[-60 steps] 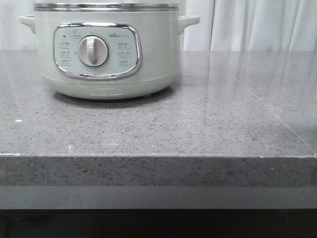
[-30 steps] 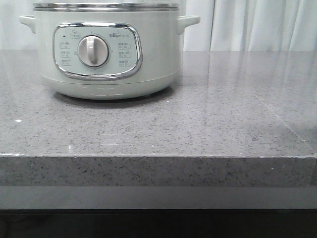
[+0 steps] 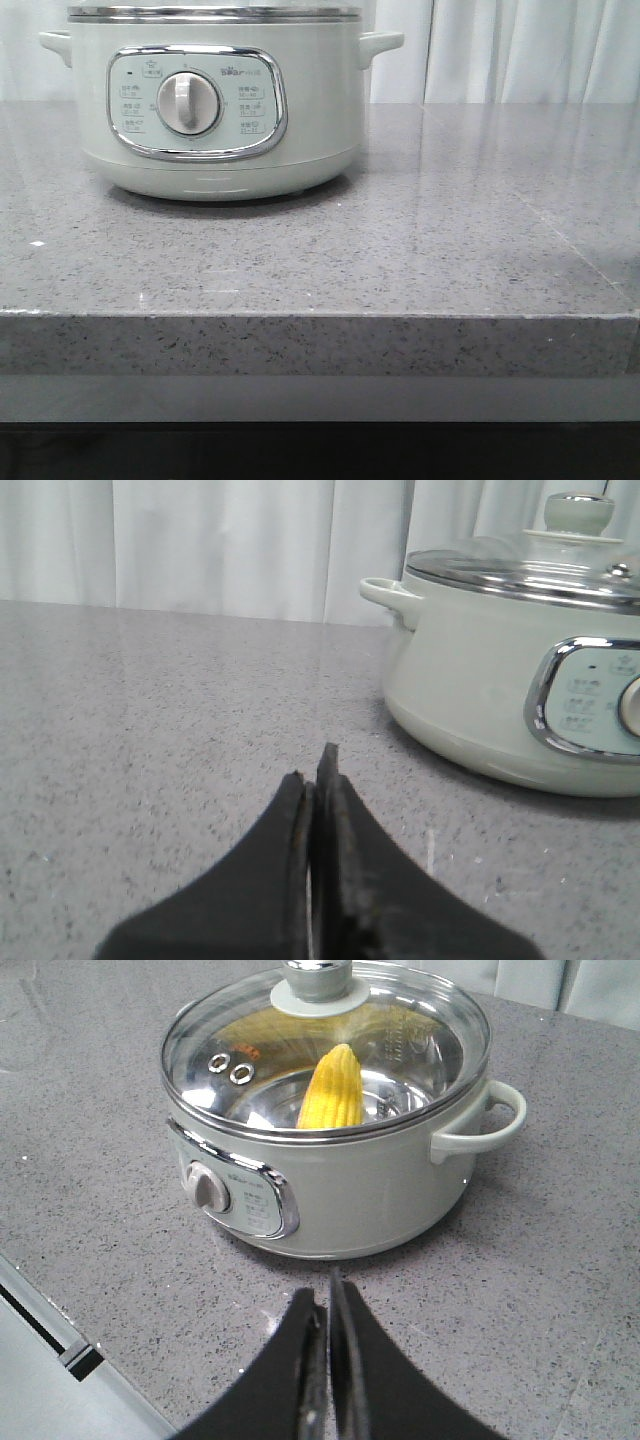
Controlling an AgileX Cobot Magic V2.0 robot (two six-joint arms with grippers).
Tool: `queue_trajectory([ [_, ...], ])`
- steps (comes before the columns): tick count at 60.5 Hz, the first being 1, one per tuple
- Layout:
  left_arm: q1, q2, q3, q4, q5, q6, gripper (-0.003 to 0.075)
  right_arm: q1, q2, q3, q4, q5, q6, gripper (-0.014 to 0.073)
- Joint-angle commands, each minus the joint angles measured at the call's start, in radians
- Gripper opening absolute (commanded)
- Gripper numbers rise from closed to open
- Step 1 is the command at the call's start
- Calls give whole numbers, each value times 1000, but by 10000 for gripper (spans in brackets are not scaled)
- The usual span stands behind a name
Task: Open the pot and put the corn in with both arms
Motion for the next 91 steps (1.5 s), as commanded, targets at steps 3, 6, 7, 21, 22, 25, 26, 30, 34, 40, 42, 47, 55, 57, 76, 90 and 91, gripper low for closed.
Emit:
queue_trajectory([
  [3,5,-21,6,-15,-107,-3,-20,-1,-13,-27,10,-66,-7,38],
  [6,5,-21,11,-15,-126,-3,-20,-1,-13,-27,10,-69,-7,38],
  [7,5,-21,11,-15,-118,-3,-20,-1,-13,-27,10,-69,-7,38],
  [21,5,-19,11,-15,-128,-3,-20,-1,-13,-27,10,-67,-7,38],
  [22,5,-19,11,-15,-128,-3,-20,-1,-13,-27,10,-67,-7,38],
  [25,5,-19,11,-15,-128,-3,-20,-1,-13,-27,10,-67,-7,38],
  [26,5,-19,11,-15,-128,-3,-20,-1,-13,-27,10,-67,-7,38],
  [30,5,-19,11,-15,-128,-3,-20,-1,-13,-27,10,-67,-7,38],
  [34,5,-19,11,-15,-128,-3,-20,-1,-13,-27,10,-67,-7,38],
  [40,5,-19,11,-15,-128,-3,-20,-1,-13,-27,10,-67,-7,38],
  [42,5,-19,11,-15,-128,-3,-20,-1,-13,-27,10,-67,-7,38],
  [47,5,-19,11,-15,-128,-3,-20,-1,-13,-27,10,-67,-7,38],
  [55,5,-19,11,-15,-128,-3,-20,-1,-13,-27,10,-67,-7,38],
  [57,5,-19,11,-15,-128,-3,-20,5,-15,-16,10,-80,-7,38],
  [76,5,-17,11,-15,-128,-3,-20,-219,-298,296,1,-309,-13,38],
  [90,5,-17,11,-15,-128,-3,-20,-372,-612,594,1,-399,-13,37],
  [91,5,-17,11,-15,-128,-3,-20,-382,-638,610,1,-404,-13,36],
])
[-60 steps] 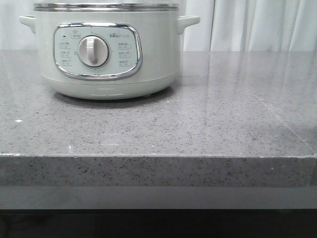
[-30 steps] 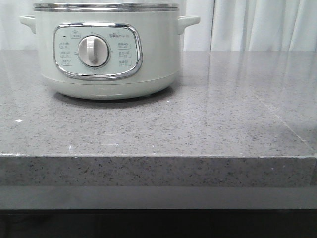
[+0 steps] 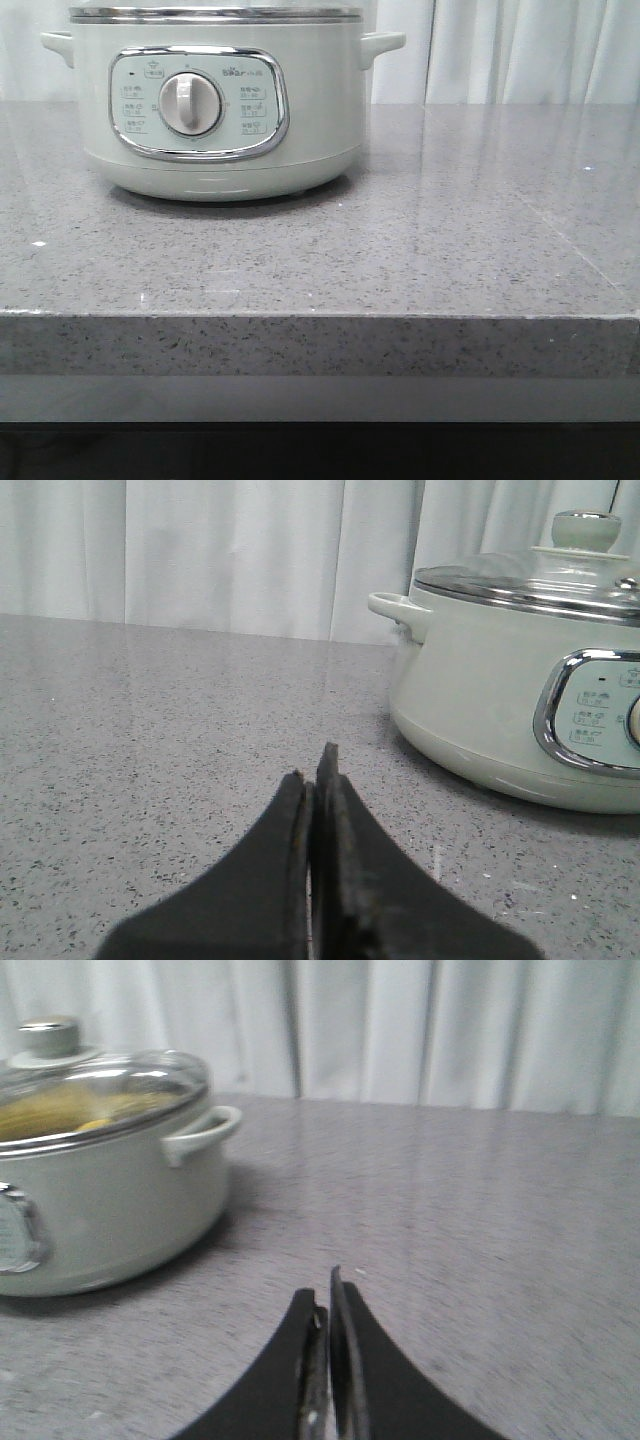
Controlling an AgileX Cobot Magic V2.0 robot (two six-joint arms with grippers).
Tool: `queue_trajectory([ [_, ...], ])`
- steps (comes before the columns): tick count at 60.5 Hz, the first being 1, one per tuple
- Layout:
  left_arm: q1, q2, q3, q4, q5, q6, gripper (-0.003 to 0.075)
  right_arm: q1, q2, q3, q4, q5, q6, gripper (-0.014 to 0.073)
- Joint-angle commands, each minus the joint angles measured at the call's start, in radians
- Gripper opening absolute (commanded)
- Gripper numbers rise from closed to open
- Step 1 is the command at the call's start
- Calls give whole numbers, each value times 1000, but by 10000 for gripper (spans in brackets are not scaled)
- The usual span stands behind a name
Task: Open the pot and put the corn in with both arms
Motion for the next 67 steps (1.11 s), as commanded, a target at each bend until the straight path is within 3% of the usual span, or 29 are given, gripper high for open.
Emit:
queue_trajectory([
  [1,1,-17,5,-7,-82,-3,-20,-43,-91,76,1,-114,-10,31],
  [9,1,-17,5,-7,-82,-3,-20,-85,-232,205,1,-125,-10,-71],
  [20,1,-17,5,-7,-82,-3,-20,-102,-362,353,2,-135,-10,-64],
  [33,1,-17,5,-7,-82,-3,-20,-82,-357,350,2,-67,-10,-64],
  [56,1,-17,5,-7,-82,-3,-20,-78,-358,350,-10,-115,-9,-64],
  [63,1,-17,5,-7,-82,-3,-20,-77,-360,350,-219,-160,158,-64],
  [67,1,-17,5,-7,-82,-3,-20,-77,-360,350,-244,-170,250,-64],
])
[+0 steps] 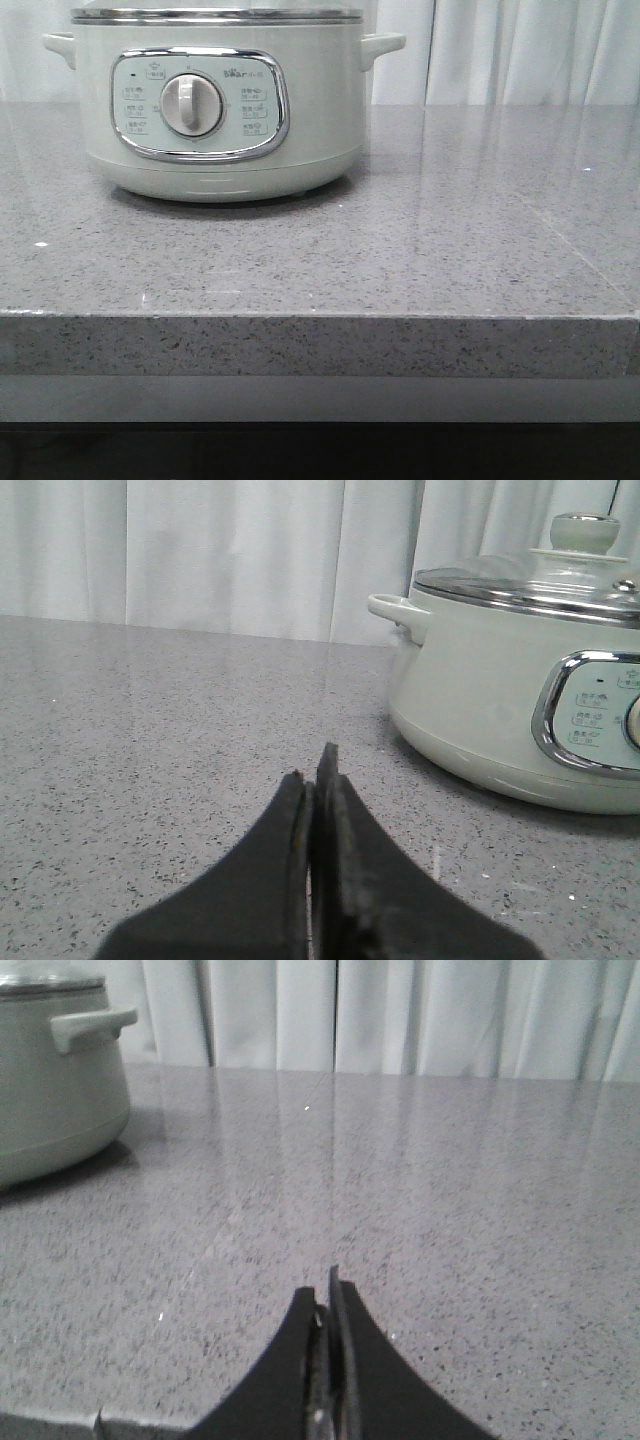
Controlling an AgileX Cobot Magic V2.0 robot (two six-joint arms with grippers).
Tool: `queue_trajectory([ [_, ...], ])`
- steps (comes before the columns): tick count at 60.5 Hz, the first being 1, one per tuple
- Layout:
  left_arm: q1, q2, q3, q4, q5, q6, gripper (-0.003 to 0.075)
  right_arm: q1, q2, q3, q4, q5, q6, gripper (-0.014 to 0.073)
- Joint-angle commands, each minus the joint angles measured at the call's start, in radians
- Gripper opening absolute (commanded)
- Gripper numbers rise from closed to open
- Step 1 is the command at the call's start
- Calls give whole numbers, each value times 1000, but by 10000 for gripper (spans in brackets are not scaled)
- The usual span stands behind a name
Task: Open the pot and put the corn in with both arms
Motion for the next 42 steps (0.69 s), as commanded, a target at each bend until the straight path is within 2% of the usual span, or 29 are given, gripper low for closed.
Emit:
queue_trajectory([
  [1,1,-17,5,-7,-82,-3,-20,2,-26,0,-75,-104,120,-64],
  [42,1,-17,5,-7,-82,-3,-20,2,-23,0,-65,-104,125,-64],
])
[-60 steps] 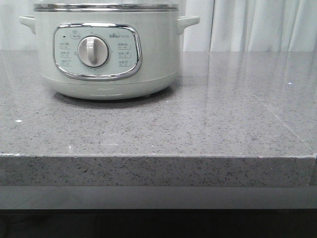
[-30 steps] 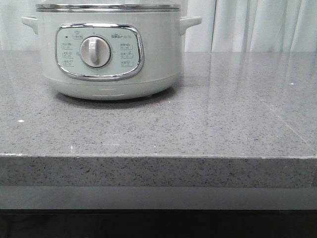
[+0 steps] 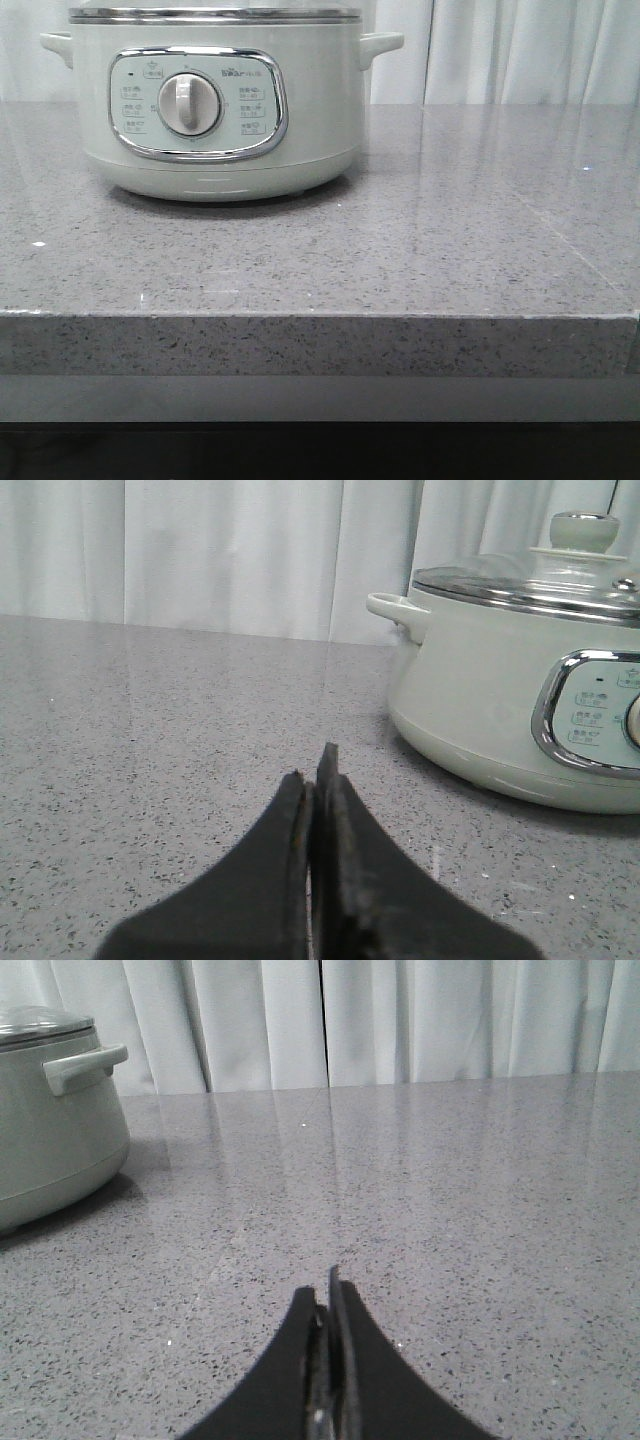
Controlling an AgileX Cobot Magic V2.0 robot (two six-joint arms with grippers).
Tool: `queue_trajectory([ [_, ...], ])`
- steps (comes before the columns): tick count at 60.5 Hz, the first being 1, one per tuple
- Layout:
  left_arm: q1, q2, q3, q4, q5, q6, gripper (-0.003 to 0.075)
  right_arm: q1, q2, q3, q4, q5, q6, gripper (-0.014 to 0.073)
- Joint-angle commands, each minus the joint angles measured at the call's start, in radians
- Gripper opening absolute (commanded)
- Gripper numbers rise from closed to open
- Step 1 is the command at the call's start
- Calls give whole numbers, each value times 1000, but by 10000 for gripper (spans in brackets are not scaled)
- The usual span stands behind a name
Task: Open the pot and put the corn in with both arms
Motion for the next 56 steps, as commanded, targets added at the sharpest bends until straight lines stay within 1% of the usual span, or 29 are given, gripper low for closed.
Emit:
queue_trajectory([
  [1,1,-17,5,-7,-82,-3,-20,2,-23,0,-12,-87,0,-64],
  [12,1,-17,5,-7,-82,-3,-20,-2,-23,0,-12,-87,0,-64],
  [26,1,-17,5,-7,-82,-3,-20,-36,-23,0,-12,-87,0,-64],
  [56,1,-17,5,-7,-82,-3,-20,-36,-23,0,-12,-87,0,-64],
])
